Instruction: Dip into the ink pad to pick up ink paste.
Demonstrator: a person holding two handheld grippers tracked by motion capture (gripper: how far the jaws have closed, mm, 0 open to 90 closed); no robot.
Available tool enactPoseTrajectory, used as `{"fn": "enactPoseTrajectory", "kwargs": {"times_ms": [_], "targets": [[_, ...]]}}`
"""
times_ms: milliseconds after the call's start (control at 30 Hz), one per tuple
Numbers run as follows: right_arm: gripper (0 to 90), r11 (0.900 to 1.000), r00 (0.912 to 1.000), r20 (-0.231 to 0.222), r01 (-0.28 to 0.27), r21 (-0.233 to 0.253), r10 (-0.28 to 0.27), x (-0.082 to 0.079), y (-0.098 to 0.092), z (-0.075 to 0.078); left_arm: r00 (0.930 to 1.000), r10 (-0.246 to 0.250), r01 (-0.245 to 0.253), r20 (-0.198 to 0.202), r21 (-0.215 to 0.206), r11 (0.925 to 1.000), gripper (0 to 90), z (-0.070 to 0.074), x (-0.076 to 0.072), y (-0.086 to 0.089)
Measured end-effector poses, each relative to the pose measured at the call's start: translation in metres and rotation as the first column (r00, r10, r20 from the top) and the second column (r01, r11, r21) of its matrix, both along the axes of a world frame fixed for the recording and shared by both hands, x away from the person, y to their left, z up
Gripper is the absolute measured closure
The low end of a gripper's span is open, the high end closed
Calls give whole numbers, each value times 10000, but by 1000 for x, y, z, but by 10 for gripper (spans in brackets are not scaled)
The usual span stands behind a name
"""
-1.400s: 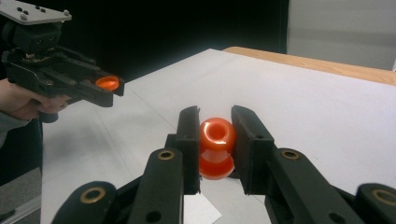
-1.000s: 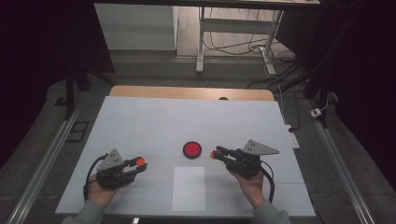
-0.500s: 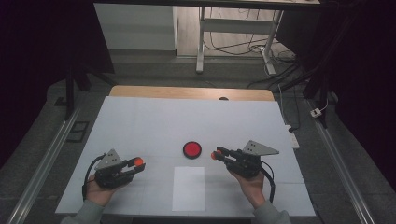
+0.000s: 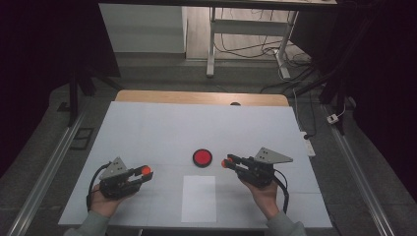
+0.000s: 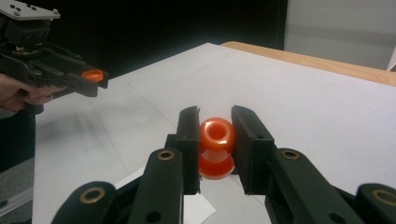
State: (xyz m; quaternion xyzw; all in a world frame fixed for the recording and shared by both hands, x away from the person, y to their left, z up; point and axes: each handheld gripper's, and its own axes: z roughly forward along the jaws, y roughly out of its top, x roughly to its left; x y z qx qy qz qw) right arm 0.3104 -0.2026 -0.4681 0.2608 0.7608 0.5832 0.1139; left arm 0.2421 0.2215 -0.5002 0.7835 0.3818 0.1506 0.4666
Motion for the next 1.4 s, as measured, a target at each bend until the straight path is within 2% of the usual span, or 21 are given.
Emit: {"fn": "enactPoseTrajectory", "kwargs": {"times_ms": [300, 400, 933, 1233, 1400], "targets": [[723, 9999, 10000, 5, 26, -169, -26, 3, 4, 3, 10000, 72, -72, -67, -57, 10000, 652, -1, 1, 1], [723, 9993, 10000, -55, 22, -372, -24, 6, 8, 5, 9999, 86, -86, -95, -37, 10000, 652, -2, 2, 1], [722, 9998, 9997, -212, 142, -160, -145, 21, 23, 6, 9998, 82, -83, -180, -26, 10000, 652, -3, 3, 0], [722, 9997, 9999, 5, 129, -229, -129, 31, 36, 10, 9998, 68, -68, -170, -5, 10000, 652, -3, 5, -1], [722, 9997, 9999, -96, 137, -212, -139, 38, 42, 8, 9998, 2, -2, -199, -15, 10000, 652, -4, 5, 0]]}}
